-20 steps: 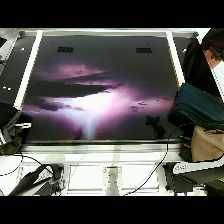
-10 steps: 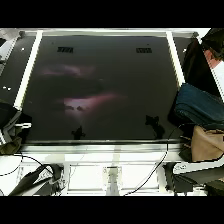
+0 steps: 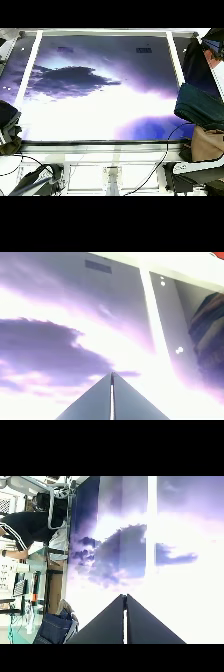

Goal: Fold the clothes and pants, and hang the long-sleeved shirts on hangers.

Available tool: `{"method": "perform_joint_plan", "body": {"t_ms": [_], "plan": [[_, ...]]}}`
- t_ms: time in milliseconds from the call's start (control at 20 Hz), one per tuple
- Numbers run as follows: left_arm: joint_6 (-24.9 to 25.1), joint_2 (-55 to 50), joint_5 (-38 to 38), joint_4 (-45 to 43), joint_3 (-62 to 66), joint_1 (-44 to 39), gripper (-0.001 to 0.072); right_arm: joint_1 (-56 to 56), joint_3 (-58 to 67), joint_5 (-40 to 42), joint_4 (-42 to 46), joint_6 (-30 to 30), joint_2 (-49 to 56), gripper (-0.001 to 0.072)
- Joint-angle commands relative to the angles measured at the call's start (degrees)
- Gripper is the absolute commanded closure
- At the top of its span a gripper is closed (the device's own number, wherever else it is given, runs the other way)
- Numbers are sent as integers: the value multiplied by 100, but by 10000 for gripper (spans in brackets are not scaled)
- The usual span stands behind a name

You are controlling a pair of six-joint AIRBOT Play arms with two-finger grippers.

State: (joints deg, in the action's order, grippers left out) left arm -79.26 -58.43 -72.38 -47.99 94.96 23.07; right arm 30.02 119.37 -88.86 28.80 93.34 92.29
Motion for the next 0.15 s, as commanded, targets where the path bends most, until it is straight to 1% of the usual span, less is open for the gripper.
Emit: {"method": "perform_joint_plan", "body": {"t_ms": [0, 100], "plan": [[0, 4, 4, 0, -2, 4, 682, -4, 7, 0, 0, 2, -4, 694], [0, 4, 2, 0, -2, 4, 682, -4, 7, 0, -2, 2, -4, 694]]}}
